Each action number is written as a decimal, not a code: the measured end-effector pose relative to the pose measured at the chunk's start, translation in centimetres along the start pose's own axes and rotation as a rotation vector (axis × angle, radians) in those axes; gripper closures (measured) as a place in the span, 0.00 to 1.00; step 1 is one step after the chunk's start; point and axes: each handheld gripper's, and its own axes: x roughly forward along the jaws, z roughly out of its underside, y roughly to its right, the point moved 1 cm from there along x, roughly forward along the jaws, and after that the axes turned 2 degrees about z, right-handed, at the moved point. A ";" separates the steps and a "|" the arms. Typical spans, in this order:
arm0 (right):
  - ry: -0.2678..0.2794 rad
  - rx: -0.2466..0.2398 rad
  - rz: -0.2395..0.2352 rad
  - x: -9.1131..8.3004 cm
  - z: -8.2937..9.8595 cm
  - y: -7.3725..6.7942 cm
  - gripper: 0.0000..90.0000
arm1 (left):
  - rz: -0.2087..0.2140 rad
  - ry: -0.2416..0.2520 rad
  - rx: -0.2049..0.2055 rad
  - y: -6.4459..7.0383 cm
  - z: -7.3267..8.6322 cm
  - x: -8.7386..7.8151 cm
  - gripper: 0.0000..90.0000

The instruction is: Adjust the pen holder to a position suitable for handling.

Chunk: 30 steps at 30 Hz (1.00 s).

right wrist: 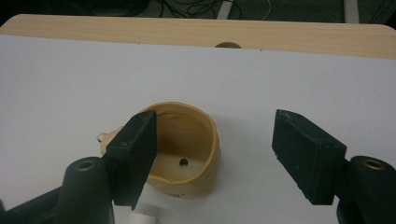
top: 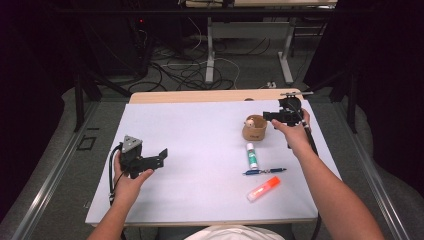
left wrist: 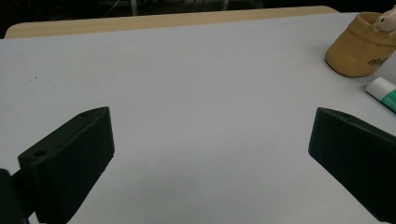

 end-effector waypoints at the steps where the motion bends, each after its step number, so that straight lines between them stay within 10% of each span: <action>1: -0.004 -0.003 0.006 0.2 0.0 -0.1 0.35 | 0.000 -0.001 -0.001 0.0 0.0 0.0 0.00; 30: -0.150 0.006 0.047 5.7 1.2 -0.2 0.57 | -0.009 -0.011 -0.011 -0.3 0.1 0.1 0.00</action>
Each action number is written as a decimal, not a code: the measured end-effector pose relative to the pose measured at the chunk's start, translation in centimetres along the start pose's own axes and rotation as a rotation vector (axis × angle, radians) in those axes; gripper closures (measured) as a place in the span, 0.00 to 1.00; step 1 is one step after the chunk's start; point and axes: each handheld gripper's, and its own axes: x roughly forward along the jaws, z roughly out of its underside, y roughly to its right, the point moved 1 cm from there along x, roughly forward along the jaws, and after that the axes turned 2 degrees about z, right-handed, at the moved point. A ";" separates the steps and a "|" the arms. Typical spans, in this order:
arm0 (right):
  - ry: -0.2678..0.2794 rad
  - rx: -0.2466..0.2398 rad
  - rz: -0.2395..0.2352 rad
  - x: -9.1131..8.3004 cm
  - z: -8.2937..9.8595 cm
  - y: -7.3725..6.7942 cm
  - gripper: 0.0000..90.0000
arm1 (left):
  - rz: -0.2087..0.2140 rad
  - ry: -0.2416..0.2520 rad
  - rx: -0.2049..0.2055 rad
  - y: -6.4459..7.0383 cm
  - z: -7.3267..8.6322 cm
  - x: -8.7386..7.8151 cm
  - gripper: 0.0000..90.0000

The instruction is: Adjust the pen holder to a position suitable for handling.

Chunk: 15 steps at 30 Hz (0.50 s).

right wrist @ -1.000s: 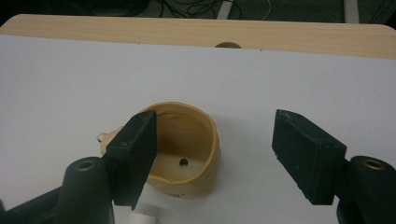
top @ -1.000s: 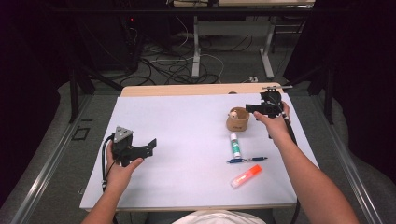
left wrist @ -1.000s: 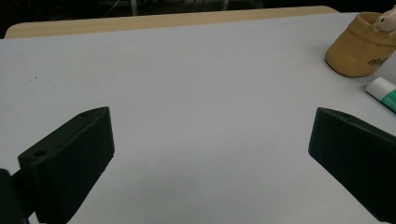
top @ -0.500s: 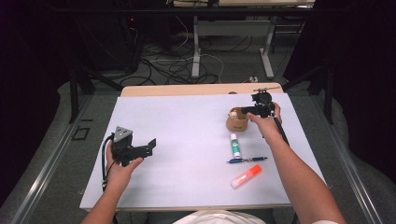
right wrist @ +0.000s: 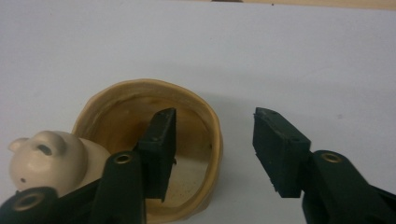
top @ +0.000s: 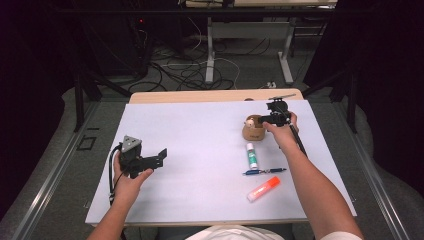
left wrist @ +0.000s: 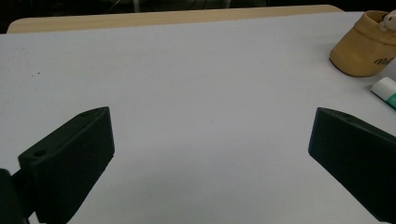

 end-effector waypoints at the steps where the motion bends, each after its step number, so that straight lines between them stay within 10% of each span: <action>1: -0.009 0.009 -0.005 0.1 0.0 0.0 0.58 | -0.001 0.002 0.000 0.0 0.0 0.0 0.00; 15: -0.037 -0.010 -0.002 1.1 0.4 0.0 0.72 | 0.003 -0.003 0.001 -0.1 0.0 0.0 0.00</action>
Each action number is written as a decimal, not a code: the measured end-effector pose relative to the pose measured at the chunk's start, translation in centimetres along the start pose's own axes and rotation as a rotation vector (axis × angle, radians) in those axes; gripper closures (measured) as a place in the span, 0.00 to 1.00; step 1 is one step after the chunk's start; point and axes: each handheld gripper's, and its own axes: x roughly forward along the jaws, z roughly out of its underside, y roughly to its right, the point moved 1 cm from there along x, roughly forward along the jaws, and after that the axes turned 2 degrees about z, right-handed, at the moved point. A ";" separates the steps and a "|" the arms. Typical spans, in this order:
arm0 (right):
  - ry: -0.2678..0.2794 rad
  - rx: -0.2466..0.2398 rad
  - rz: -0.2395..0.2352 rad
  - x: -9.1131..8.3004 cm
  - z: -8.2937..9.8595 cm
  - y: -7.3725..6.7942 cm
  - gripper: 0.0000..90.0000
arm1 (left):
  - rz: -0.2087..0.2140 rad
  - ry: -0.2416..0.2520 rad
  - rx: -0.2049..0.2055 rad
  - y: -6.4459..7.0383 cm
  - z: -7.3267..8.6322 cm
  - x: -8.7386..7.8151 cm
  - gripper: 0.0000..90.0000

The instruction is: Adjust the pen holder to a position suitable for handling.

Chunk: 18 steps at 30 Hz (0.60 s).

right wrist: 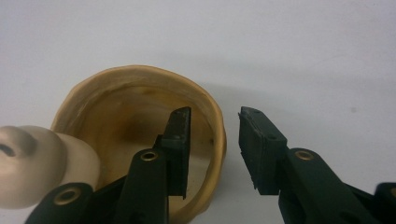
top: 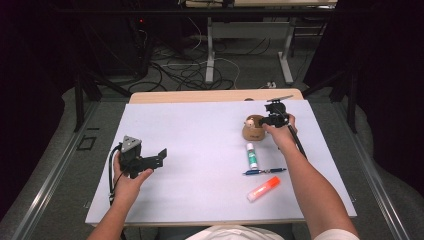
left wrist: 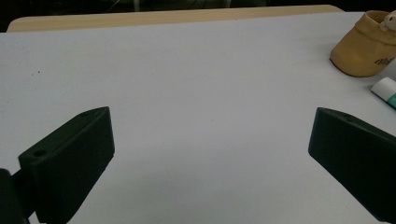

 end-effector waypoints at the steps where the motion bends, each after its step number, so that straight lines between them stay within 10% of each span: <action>1: 0.000 0.000 0.000 0.0 0.0 0.0 0.72 | 0.000 -0.001 0.000 0.0 0.0 0.0 0.00; 18: -0.004 0.019 0.008 0.6 0.2 -0.3 0.86 | 0.001 -0.002 -0.005 0.0 0.0 0.0 0.00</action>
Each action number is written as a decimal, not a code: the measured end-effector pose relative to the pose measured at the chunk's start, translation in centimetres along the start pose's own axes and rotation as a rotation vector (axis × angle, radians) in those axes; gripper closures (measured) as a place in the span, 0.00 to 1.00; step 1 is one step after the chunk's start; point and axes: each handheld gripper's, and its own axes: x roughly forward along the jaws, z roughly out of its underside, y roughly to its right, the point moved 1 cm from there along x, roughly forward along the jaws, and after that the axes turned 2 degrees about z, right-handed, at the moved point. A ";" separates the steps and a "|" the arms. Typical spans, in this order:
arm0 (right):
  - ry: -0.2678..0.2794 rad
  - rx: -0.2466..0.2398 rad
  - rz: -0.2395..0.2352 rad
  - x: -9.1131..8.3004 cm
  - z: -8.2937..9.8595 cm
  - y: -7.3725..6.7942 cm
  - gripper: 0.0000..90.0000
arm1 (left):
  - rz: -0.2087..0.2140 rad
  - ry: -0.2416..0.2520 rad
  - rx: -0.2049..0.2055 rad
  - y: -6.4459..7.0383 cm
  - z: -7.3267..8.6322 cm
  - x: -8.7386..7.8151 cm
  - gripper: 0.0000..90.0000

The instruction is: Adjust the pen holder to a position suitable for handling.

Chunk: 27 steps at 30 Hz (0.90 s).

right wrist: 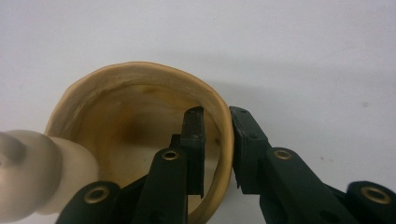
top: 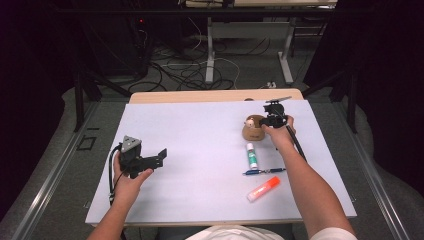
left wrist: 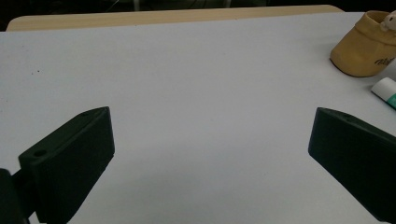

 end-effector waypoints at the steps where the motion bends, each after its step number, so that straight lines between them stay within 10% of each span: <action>1: 0.000 -0.004 0.003 0.0 0.0 0.0 0.86 | 0.000 0.000 0.000 0.0 0.0 0.0 0.00; 27: -0.022 -0.007 0.012 -0.3 0.0 0.0 0.90 | -0.001 -0.004 0.006 0.0 0.0 0.1 0.00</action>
